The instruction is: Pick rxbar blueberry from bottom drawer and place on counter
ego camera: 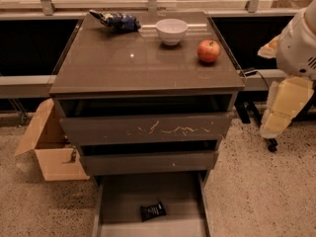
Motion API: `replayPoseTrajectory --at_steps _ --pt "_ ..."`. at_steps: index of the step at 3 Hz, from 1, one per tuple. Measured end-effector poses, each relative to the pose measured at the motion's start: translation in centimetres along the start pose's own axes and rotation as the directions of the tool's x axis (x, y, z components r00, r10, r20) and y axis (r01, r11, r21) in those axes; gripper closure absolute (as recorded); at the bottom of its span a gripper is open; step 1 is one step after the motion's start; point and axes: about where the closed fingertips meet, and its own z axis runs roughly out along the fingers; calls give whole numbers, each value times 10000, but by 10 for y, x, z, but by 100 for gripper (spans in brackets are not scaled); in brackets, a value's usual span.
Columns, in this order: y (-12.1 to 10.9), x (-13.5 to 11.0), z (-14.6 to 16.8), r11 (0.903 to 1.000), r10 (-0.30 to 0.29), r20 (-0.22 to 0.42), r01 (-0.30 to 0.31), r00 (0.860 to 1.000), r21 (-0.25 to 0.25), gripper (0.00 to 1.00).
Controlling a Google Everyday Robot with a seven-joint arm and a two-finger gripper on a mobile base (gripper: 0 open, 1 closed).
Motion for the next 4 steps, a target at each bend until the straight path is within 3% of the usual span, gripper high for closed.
replayPoseTrajectory --at_steps 2,3,4 --pt "29 -5 106 9930 -170 1293 319 9915 -1140 0" --pt "57 -7 184 9812 59 2631 452 9648 -1879 0" --pt "71 -8 226 9690 481 3498 413 9356 -2436 0"
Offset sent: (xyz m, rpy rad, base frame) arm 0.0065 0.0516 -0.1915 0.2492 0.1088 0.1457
